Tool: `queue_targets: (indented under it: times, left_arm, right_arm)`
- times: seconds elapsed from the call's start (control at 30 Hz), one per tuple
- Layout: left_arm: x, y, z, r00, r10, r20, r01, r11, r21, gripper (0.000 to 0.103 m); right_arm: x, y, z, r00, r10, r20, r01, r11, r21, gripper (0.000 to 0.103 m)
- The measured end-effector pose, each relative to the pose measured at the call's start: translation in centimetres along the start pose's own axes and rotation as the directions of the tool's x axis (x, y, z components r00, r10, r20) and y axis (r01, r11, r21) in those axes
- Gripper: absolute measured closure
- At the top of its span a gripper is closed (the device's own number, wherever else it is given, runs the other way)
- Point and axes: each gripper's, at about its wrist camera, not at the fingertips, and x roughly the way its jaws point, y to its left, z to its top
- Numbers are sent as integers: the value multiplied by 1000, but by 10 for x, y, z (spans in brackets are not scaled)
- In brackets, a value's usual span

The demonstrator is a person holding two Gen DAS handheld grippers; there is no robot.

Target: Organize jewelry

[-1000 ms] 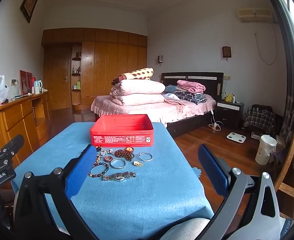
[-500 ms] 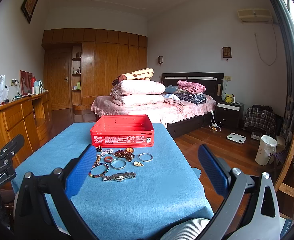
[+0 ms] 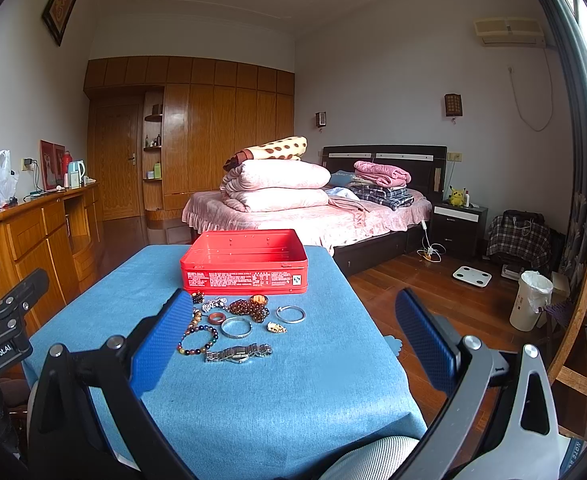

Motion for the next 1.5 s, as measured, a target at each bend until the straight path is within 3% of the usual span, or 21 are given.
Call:
queue_targets:
  times: [1.5]
  left_arm:
    - [-5, 1, 3, 1000, -1, 1, 1, 1000, 0, 6]
  right_arm:
    - [0, 1, 1, 1000, -1, 2, 1, 1000, -2, 5]
